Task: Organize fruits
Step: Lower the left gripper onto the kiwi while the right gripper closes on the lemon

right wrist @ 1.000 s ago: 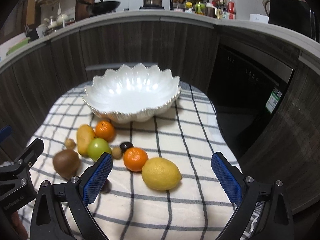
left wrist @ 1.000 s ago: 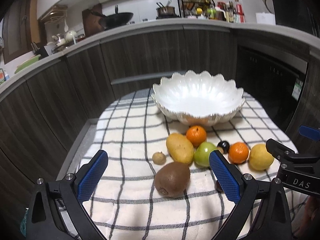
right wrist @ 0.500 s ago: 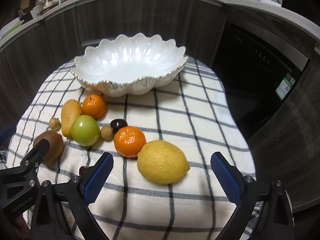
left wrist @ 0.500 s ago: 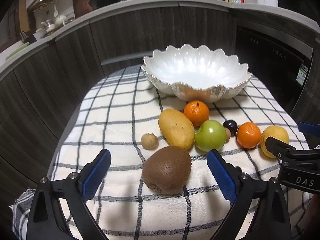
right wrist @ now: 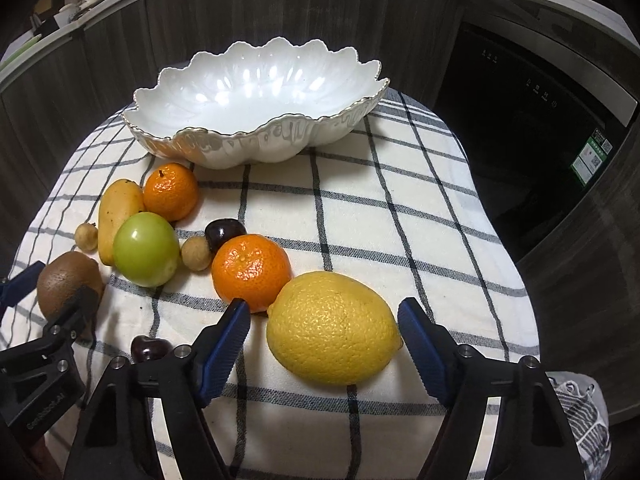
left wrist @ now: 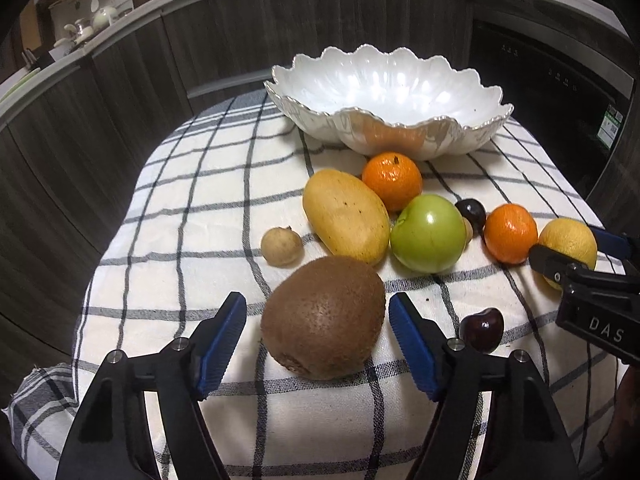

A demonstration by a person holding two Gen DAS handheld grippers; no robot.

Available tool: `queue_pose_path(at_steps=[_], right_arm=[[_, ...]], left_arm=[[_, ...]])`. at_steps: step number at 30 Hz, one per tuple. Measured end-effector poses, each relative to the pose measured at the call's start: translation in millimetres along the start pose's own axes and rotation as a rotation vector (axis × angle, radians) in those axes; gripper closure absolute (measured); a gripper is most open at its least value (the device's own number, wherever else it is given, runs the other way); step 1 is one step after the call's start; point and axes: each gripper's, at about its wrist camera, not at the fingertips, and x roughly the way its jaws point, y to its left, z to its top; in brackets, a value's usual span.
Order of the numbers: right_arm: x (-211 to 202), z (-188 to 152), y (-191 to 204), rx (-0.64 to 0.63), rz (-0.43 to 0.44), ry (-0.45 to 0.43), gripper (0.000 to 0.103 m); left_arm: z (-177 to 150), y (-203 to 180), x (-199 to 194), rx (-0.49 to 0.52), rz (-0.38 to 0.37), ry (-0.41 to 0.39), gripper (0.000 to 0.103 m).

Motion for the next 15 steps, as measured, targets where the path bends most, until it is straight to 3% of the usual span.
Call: queue_pose_path(at_steps=[9,15], right_arm=[[0.1,1.4,-0.9,-0.02,-0.013,-0.013,0.038],[1.8,1.1,1.5,-0.048,-0.025,-0.011,0.038]], left_arm=[[-3.3,-4.5,5.7,0.005,-0.008,0.027,0.04],[-3.6,-3.2,5.7,0.001,-0.005,0.016,0.044]])
